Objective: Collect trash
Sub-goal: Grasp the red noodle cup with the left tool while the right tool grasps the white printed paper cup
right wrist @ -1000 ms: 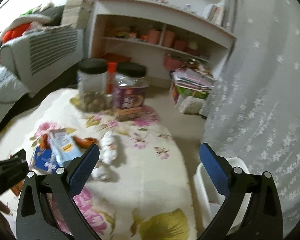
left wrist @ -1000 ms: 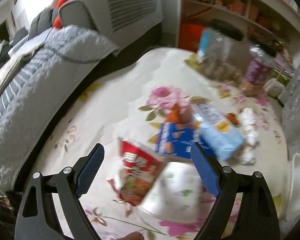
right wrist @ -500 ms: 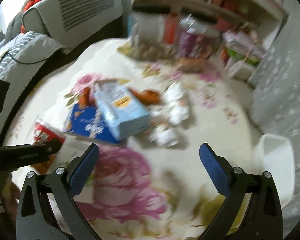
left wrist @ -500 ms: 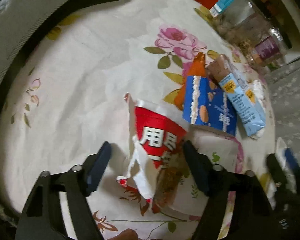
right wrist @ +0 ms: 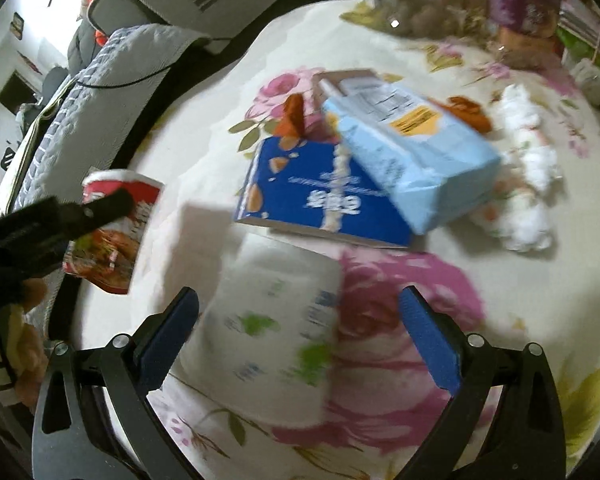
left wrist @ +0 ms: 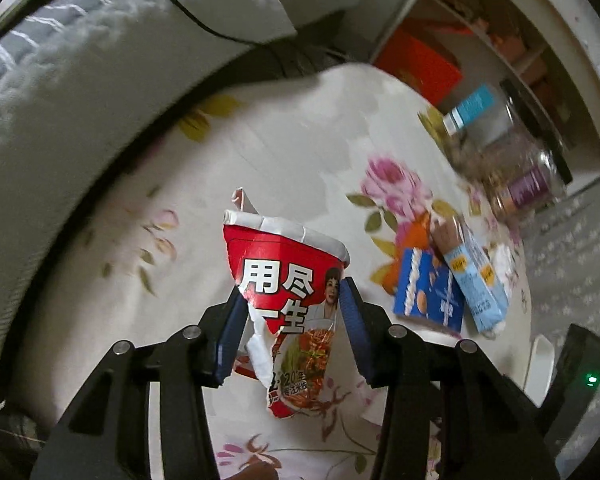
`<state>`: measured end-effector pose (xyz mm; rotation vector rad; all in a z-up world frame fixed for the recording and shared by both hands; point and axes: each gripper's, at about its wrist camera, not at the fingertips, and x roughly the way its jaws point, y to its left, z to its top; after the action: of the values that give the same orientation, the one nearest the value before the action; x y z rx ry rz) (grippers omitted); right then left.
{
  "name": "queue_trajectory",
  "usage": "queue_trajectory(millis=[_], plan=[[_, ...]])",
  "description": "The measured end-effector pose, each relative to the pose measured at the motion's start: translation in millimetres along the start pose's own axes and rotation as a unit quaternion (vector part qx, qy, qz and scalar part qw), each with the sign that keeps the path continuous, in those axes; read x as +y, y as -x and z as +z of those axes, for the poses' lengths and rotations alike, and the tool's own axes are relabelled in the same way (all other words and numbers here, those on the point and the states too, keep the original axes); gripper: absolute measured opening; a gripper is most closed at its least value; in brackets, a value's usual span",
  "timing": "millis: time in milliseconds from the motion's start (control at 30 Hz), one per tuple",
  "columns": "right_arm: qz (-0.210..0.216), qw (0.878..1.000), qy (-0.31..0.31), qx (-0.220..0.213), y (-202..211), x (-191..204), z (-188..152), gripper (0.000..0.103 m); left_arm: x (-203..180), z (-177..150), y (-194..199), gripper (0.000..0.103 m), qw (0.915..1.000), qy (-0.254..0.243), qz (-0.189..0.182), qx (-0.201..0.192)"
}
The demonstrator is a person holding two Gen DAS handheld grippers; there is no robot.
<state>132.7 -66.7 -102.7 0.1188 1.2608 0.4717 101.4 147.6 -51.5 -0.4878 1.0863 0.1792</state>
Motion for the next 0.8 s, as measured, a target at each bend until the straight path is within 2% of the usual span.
queue_trajectory(millis=[100,133,167,233,433,500,633,800], plan=[[0.015,1.0,-0.009,0.012,-9,2,0,0.092,9,4,5,0.046,1.0,0.007,0.001,-0.007],[0.011,1.0,-0.005,0.012,-10,4,0,0.078,9,4,4,0.046,0.9999,0.008,0.002,-0.007],[0.002,1.0,0.0,0.008,-10,7,1,0.069,9,5,2,0.046,0.9999,0.009,0.003,-0.007],[0.011,1.0,-0.005,0.004,-8,8,2,0.059,7,5,0,0.046,0.9999,0.009,0.005,-0.006],[0.002,0.999,0.009,-0.038,12,15,5,0.058,0,2,3,0.046,0.9995,-0.007,0.016,-0.025],[-0.012,0.998,0.021,-0.064,23,20,7,0.057,-1,1,7,0.046,0.9991,-0.012,0.02,-0.035],[-0.055,0.988,0.05,-0.134,52,27,9,0.057,-14,-4,21,0.046,0.9946,-0.036,0.05,-0.084],[-0.11,0.968,0.071,-0.213,84,29,7,0.057,-41,-16,44,0.046,0.9799,-0.076,0.084,-0.164]])
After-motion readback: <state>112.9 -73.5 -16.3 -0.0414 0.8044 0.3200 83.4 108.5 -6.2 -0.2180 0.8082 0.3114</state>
